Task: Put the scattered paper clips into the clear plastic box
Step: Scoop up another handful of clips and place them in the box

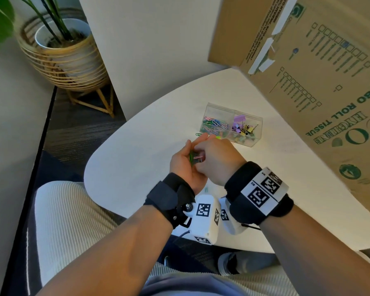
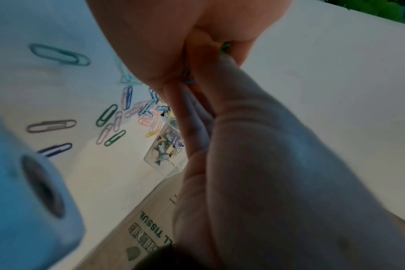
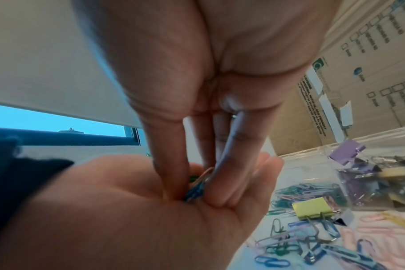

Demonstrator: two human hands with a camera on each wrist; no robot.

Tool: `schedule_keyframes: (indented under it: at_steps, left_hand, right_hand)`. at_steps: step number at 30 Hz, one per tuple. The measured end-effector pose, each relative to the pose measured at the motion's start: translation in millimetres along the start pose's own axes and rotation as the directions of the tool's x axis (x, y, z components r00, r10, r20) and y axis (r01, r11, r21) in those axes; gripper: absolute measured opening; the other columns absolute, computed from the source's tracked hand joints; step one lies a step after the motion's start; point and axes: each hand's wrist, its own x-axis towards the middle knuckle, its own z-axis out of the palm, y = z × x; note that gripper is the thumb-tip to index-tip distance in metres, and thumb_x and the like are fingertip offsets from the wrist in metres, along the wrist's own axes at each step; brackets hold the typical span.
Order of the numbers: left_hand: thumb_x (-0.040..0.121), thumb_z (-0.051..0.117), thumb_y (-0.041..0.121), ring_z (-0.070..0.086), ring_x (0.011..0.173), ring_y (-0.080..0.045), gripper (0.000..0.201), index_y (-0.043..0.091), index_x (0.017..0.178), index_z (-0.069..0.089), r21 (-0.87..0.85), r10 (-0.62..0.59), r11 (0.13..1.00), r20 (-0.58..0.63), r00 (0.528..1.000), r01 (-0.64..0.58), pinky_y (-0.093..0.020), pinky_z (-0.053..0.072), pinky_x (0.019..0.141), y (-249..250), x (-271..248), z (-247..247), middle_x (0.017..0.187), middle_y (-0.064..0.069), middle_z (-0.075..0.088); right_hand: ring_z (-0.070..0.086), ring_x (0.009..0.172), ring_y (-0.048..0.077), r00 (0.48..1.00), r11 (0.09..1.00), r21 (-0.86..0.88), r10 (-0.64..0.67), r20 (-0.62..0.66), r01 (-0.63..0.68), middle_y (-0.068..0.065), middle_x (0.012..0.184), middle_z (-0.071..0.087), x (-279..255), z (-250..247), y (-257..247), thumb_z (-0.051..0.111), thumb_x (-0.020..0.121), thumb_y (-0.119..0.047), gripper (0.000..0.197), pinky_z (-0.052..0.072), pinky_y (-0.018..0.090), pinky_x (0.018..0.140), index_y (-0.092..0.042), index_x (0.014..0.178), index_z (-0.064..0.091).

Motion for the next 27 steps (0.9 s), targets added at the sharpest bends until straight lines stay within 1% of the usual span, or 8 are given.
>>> schedule_keyframes:
  at_steps: [4, 9, 11, 14, 16, 18, 23, 27]
  left_hand:
    - [0.101, 0.027, 0.038, 0.042, 0.132, -0.037, 0.05, 0.008, 0.128, 0.055, -0.02, 0.015, 1.0, 0.031, 0.999, -0.014, -0.051, 0.025, 0.114, -1, 0, 2, 0.138, -0.016, 0.053]
    - [0.102, 0.027, 0.036, 0.048, 0.126, -0.037, 0.051, 0.002, 0.123, 0.058, -0.006, 0.035, 0.999, -0.015, 0.999, -0.035, -0.049, 0.029, 0.113, 5, 2, 4, 0.131, -0.019, 0.058]
    - [0.102, 0.028, 0.034, 0.057, 0.114, -0.034, 0.048, 0.003, 0.116, 0.061, 0.039, 0.045, 0.998, -0.035, 0.998, -0.044, -0.045, 0.039, 0.105, 8, -1, 7, 0.124, -0.017, 0.062]
    - [0.102, 0.029, 0.033, 0.064, 0.097, -0.031, 0.046, 0.003, 0.11, 0.063, 0.087, 0.055, 0.995, -0.049, 0.997, -0.051, -0.038, 0.047, 0.089, 13, -2, 7, 0.111, -0.016, 0.066]
    - [0.102, 0.032, 0.031, 0.067, 0.094, -0.028, 0.044, 0.002, 0.111, 0.063, 0.073, 0.063, 0.996, -0.058, 0.996, -0.059, -0.035, 0.051, 0.088, 16, -2, 4, 0.105, -0.015, 0.069]
    - [0.102, 0.033, 0.029, 0.069, 0.095, -0.028, 0.043, 0.0, 0.115, 0.061, 0.042, 0.052, 0.998, -0.055, 0.997, -0.05, -0.033, 0.055, 0.087, 18, -2, 1, 0.107, -0.017, 0.07]
    - [0.102, 0.034, 0.029, 0.063, 0.111, -0.031, 0.044, -0.001, 0.123, 0.057, 0.041, 0.032, 0.999, -0.064, 0.997, -0.029, -0.035, 0.054, 0.09, 19, -3, 2, 0.119, -0.019, 0.066]
    - [0.1, 0.036, 0.03, 0.062, 0.112, -0.031, 0.043, -0.001, 0.119, 0.06, 0.049, 0.039, 0.998, -0.065, 0.997, -0.036, -0.036, 0.051, 0.094, 21, -4, 2, 0.12, -0.019, 0.065]
  right_hand:
    - [0.06, 0.097, 0.023, 0.998, 0.999, -0.032, -0.034, -0.056, 0.032, 0.006, 0.104, 0.069, 0, 5, -1, 0.059, 0.086, -0.011, 0.03, 0.045, 0.027, 0.076, -0.023, 0.111, 0.07]
    - [0.065, 0.099, 0.019, 0.988, 0.99, 0.14, 0.0, -0.155, 0.022, 0.002, 0.108, 0.071, -1, 6, 6, 0.066, 0.084, -0.014, 0.026, 0.05, 0.029, 0.089, -0.022, 0.108, 0.074]
    - [0.067, 0.087, 0.016, 0.982, 0.95, 0.314, 0.062, -0.175, -0.004, 0.003, 0.096, 0.073, -1, 7, 13, 0.072, 0.081, -0.011, 0.022, 0.052, 0.028, 0.085, -0.018, 0.101, 0.076]
    - [0.069, 0.066, 0.019, 0.974, 0.691, 0.721, 0.192, -0.12, -0.047, 0.012, 0.079, 0.074, -3, -1, 21, 0.076, 0.077, 0.0, 0.017, 0.06, 0.029, 0.075, -0.01, 0.091, 0.076]
    - [0.068, 0.066, 0.02, 0.958, 0.532, 0.846, 0.258, -0.123, -0.034, 0.015, 0.081, 0.074, 0, -12, 26, 0.075, 0.077, 0.002, 0.016, 0.061, 0.028, 0.074, -0.006, 0.091, 0.075]
    - [0.066, 0.064, 0.02, 0.927, 0.464, 0.886, 0.323, -0.188, 0.018, 0.016, 0.079, 0.072, 10, -26, 31, 0.074, 0.078, 0.004, 0.014, 0.06, 0.026, 0.072, -0.002, 0.09, 0.074]
    - [0.071, 0.071, 0.024, 0.817, 0.672, 0.741, 0.427, -0.387, -0.001, 0.003, 0.072, 0.074, 58, -45, 50, 0.076, 0.074, -0.007, 0.014, 0.06, 0.038, 0.08, -0.02, 0.076, 0.076]
    - [0.066, 0.099, 0.015, 0.9, 0.904, 0.396, 0.3, -0.317, -0.162, 0.001, 0.107, 0.073, 71, -44, 52, 0.073, 0.082, -0.018, 0.02, 0.048, 0.023, 0.096, -0.021, 0.102, 0.076]
